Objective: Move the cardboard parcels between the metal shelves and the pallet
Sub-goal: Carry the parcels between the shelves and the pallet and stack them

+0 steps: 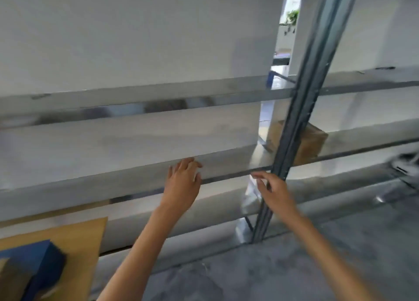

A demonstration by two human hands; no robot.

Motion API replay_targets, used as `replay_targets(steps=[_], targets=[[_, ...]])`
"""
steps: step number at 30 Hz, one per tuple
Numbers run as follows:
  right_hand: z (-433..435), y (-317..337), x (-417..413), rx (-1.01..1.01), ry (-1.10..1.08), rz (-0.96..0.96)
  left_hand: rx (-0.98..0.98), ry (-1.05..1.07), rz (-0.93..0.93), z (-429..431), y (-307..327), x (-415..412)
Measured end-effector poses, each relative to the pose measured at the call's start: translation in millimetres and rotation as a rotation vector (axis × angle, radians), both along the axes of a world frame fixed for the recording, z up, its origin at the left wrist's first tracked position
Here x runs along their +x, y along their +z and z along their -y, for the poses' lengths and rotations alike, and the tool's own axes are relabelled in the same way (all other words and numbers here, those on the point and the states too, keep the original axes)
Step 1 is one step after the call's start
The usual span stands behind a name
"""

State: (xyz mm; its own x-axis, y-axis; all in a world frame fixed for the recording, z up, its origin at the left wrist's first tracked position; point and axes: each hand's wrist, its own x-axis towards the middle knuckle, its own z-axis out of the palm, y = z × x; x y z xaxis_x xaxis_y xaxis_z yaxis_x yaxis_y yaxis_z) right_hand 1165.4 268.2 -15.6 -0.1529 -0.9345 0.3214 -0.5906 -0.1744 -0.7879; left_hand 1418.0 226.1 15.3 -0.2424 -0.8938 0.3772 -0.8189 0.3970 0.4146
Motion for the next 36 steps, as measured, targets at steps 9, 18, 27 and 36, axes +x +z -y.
replay_targets(steps=[9,18,27,36], targets=[[-80,1,-239,0.026,-0.26,-0.069,0.033,-0.309,-0.063,-13,-17,-256],[-64,-21,-373,0.012,-0.303,0.001,0.082,-0.37,-0.05,0,-31,-391],[30,-35,-424,0.114,-0.213,0.107,0.1,-0.379,-0.068,74,-42,-469],[152,-22,-483,0.157,-0.26,0.072,0.205,-0.391,-0.106,170,-49,-545]])
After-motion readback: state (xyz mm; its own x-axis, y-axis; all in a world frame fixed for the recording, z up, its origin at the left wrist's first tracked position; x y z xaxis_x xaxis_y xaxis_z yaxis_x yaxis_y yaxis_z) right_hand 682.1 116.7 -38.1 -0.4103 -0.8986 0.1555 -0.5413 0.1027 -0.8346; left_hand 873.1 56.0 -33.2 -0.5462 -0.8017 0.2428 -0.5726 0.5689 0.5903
